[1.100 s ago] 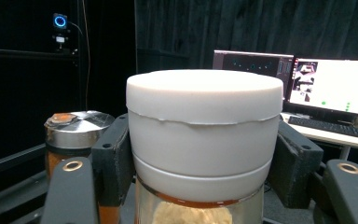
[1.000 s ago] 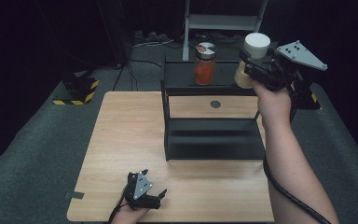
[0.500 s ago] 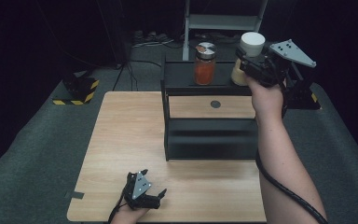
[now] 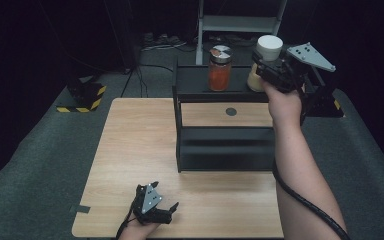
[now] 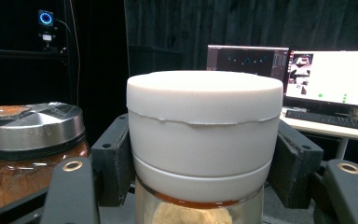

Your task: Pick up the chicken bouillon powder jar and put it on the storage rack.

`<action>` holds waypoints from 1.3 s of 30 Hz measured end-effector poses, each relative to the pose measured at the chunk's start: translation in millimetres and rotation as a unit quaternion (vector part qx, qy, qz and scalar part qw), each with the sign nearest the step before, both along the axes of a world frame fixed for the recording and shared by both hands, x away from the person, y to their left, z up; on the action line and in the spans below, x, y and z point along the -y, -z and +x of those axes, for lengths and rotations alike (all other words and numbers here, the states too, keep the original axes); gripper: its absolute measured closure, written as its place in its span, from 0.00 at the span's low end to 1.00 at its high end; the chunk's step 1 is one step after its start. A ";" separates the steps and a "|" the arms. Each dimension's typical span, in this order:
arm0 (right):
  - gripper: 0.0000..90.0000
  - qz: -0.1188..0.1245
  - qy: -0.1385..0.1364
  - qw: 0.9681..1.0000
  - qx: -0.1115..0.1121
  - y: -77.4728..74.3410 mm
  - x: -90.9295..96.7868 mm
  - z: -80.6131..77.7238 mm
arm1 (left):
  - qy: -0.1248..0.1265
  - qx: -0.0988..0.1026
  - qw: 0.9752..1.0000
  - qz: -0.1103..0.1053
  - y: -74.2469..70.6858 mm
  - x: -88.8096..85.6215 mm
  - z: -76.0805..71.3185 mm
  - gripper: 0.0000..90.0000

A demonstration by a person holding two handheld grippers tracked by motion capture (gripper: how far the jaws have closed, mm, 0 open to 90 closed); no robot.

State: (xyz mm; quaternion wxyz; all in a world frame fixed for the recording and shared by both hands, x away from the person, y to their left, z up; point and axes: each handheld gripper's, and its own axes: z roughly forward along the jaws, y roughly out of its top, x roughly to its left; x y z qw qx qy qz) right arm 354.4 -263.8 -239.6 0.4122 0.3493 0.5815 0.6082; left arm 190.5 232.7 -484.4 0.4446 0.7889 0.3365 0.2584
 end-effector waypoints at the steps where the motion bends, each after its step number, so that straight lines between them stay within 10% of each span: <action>1: 0.37 0.000 0.000 1.000 0.000 0.0 0.0 0.0 | 0.000 0.000 1.000 0.000 0.0 0.0 0.0 0.01; 28: 0.35 0.007 0.003 1.000 -0.002 2.0 1.9 1.1 | -0.001 0.000 1.000 -0.003 0.5 -0.4 -0.2 0.01; 39: 0.00 0.009 0.017 1.000 -0.015 1.9 -2.2 -1.9 | 0.001 0.000 1.000 0.001 -0.1 0.2 0.2 0.01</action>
